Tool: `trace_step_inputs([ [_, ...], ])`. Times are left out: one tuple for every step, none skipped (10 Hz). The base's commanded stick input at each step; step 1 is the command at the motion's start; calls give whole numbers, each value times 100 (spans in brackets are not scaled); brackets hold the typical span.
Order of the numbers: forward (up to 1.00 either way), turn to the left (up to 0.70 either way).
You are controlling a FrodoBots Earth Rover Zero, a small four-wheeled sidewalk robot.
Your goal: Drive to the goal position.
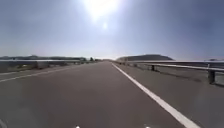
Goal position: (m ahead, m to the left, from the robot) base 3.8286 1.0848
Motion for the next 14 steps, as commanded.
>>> trace_step_inputs([
  [70, 0],
  [70, 0],
  [70, 0],
  [70, 0],
  [70, 0],
  [70, 0],
  [70, 0],
  [70, 0],
  [70, 0],
  [70, 0],
  [70, 0],
  [70, 0],
  [70, 0],
  [70, 0],
])
